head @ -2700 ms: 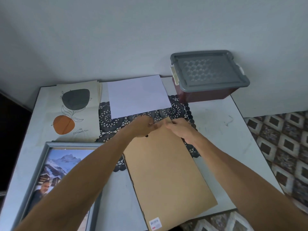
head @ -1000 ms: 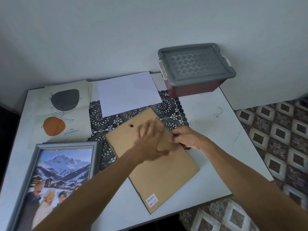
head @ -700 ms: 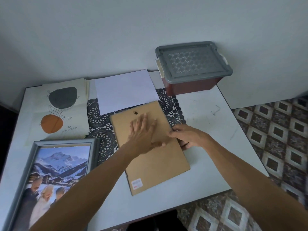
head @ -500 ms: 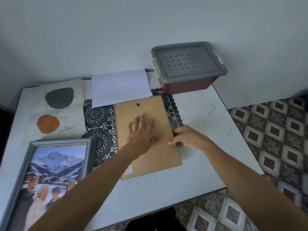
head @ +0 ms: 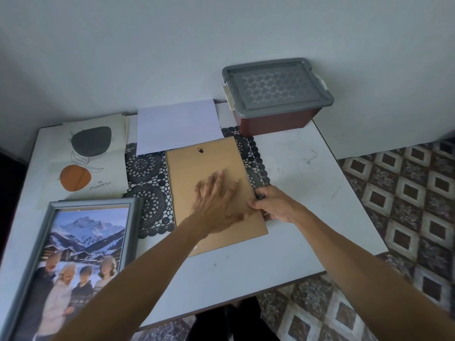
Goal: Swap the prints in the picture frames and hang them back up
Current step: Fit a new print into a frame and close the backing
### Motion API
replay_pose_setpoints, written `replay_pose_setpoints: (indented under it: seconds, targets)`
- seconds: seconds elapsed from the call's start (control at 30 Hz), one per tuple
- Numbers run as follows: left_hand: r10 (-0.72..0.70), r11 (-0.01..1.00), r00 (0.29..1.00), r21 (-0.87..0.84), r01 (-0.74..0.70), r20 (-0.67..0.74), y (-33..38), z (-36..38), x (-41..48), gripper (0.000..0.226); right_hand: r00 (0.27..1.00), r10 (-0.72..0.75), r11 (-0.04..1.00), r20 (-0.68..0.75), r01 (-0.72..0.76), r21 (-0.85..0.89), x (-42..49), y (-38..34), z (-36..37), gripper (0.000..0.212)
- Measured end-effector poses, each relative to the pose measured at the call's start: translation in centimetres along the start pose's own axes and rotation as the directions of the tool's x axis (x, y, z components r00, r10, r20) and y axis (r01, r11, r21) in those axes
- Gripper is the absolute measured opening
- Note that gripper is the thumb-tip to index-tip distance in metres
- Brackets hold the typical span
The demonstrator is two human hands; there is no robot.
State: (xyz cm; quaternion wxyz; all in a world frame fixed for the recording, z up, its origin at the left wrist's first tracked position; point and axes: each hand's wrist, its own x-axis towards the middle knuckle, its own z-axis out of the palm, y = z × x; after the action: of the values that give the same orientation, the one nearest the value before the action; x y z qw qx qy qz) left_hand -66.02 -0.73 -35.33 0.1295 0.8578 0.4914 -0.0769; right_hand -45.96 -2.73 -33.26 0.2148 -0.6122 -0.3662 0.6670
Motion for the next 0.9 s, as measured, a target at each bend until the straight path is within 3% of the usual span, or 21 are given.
replay_pose_setpoints:
  seconds: [0.1,0.27,0.37,0.47,0.6,0.9]
  targets:
    - [-0.008,1.0,1.0,-0.015,0.008,-0.007,0.4,0.1,-0.2,0.097,1.0,-0.005,1.0,-0.002,0.005,0.0,-0.2,0.2,-0.3,0.011]
    - [-0.047,0.998,0.999,-0.042,0.046,-0.017,1.4,0.2,-0.4,0.096,0.998,0.058,0.998,-0.019,-0.057,0.037,-0.6,0.5,-0.8,0.033]
    - [-0.073,0.996,0.997,-0.047,0.073,-0.002,1.7,0.2,-0.7,0.092,0.97,0.21,0.973,0.124,-0.195,-0.123,-1.6,0.4,-1.4,0.04]
    - [-0.042,0.998,0.999,-0.052,0.041,-0.023,1.5,0.1,-1.2,0.09,0.972,0.207,0.963,0.114,-0.182,-0.199,-2.0,0.9,-2.1,0.051]
    - [0.01,0.999,1.0,-0.041,-0.011,-0.012,1.3,0.6,-2.0,0.093,0.995,0.101,0.969,0.015,-0.095,-0.229,-2.7,1.9,-2.5,0.039]
    - [-0.006,1.0,1.0,-0.018,0.006,0.031,1.7,1.6,-2.2,0.098,0.999,0.038,0.968,-0.035,-0.045,-0.246,-3.5,2.8,-1.4,0.022]
